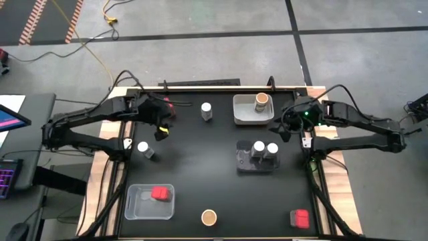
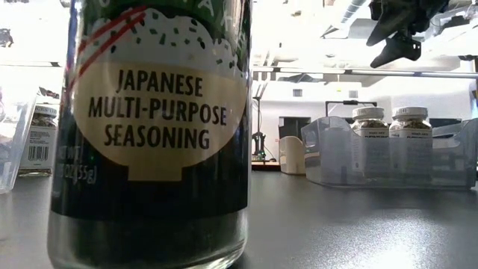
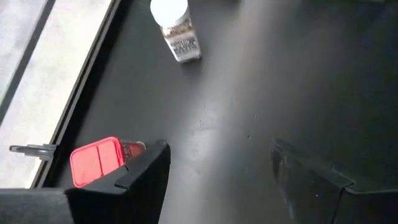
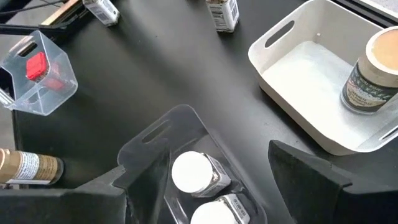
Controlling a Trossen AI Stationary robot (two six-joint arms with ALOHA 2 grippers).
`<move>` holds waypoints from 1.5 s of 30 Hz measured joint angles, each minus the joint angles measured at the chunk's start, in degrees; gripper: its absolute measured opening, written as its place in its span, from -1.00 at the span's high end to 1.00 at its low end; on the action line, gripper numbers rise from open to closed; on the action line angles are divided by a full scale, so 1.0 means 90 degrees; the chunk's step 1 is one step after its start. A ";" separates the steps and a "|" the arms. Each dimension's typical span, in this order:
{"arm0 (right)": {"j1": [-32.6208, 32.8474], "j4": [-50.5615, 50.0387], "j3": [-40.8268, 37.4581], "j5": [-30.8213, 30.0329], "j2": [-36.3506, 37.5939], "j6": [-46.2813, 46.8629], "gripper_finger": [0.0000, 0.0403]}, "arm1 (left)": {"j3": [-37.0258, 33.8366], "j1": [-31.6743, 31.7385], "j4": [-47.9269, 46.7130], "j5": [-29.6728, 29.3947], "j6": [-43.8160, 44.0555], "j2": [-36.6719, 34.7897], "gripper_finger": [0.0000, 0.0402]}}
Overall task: Sort spices by type
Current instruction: Put the top left red spice can in the transparent bin
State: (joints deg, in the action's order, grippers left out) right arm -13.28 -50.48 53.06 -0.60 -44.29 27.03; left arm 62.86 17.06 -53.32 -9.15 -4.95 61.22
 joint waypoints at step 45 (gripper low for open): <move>0.0000 -0.0007 0.0000 0.0007 0.0005 -0.0175 -0.49 | 0.2014 0.4568 -0.1860 0.0503 0.0024 0.2990 -0.30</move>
State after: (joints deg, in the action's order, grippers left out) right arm -13.28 -50.54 53.06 -0.54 -44.25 25.45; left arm 80.99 58.17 -70.06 -4.62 -4.74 88.14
